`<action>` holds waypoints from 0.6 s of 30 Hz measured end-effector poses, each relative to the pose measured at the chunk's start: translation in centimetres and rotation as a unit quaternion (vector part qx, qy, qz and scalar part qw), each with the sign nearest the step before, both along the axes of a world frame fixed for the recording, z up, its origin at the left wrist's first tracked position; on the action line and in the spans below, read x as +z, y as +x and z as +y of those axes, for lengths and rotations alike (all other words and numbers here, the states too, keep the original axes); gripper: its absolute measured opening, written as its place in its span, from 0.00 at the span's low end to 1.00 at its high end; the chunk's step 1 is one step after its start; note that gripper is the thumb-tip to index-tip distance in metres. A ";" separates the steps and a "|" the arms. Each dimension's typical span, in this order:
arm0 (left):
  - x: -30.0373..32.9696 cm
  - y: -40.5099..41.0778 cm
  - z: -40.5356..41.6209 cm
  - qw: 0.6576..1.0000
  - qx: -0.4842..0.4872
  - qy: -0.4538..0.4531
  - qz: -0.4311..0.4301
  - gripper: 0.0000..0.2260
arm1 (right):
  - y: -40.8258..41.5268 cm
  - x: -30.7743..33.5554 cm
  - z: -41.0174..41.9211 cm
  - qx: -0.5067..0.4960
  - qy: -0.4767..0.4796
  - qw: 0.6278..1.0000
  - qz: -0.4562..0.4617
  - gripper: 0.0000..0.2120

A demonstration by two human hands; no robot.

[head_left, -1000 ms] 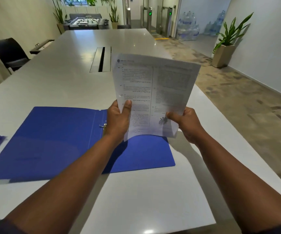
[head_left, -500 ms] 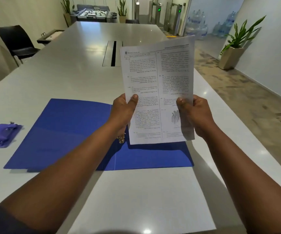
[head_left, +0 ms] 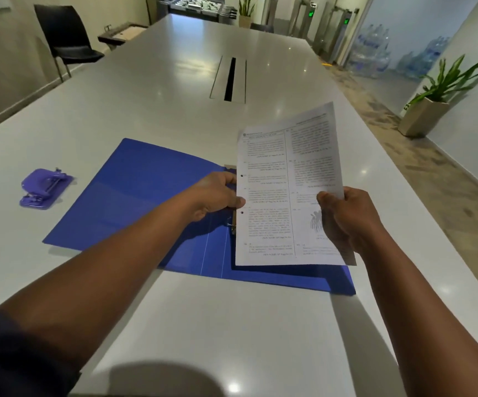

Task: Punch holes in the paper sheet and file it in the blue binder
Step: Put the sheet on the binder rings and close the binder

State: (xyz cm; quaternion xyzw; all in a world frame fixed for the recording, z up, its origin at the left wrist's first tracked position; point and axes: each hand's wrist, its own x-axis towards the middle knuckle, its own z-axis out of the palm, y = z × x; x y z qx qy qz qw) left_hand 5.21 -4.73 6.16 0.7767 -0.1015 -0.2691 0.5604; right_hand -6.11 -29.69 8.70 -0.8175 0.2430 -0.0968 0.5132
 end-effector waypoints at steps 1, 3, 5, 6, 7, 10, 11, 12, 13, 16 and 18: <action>-0.1 0.0 0.2 1.000 -0.010 0.009 -0.004 0.16 | 0.0 0.0 0.2 0.000 -0.002 1.000 0.001 0.04; -0.3 -0.1 0.6 0.999 -0.026 0.025 -0.006 0.17 | 0.0 0.1 0.5 0.001 -0.012 1.000 0.002 0.03; -0.5 -0.2 0.9 0.999 -0.032 0.037 -0.009 0.18 | -0.1 0.1 0.7 0.003 -0.021 1.000 0.002 0.03; -0.7 -0.2 0.9 0.998 -0.033 0.042 -0.011 0.18 | -0.1 0.1 0.9 0.005 -0.024 1.000 0.004 0.04; -0.9 -0.2 0.9 0.998 -0.034 0.047 -0.013 0.18 | -0.1 0.1 1.0 0.006 -0.027 1.000 0.007 0.04; -1.7 -0.2 0.6 0.998 -0.028 0.047 -0.006 0.18 | -0.1 0.1 1.2 0.004 -0.033 0.999 0.012 0.04; -1.9 -0.2 0.5 0.999 -0.024 0.043 -0.003 0.18 | -0.1 0.1 1.3 0.004 -0.035 0.999 0.012 0.04; -2.1 -0.2 0.4 0.999 -0.022 0.038 -0.001 0.18 | -0.1 0.1 1.3 0.004 -0.039 0.999 0.013 0.04; -2.2 -0.1 0.4 0.999 -0.021 0.035 0.001 0.18 | -0.1 0.2 1.3 0.003 -0.043 0.999 0.014 0.04; -2.5 0.0 0.3 0.999 -0.020 0.037 0.003 0.16 | -0.4 0.3 1.4 0.005 -0.055 0.998 0.019 0.04; -2.6 0.0 0.3 0.999 -0.017 0.041 0.003 0.16 | -0.6 0.5 1.5 0.008 -0.069 0.997 0.025 0.08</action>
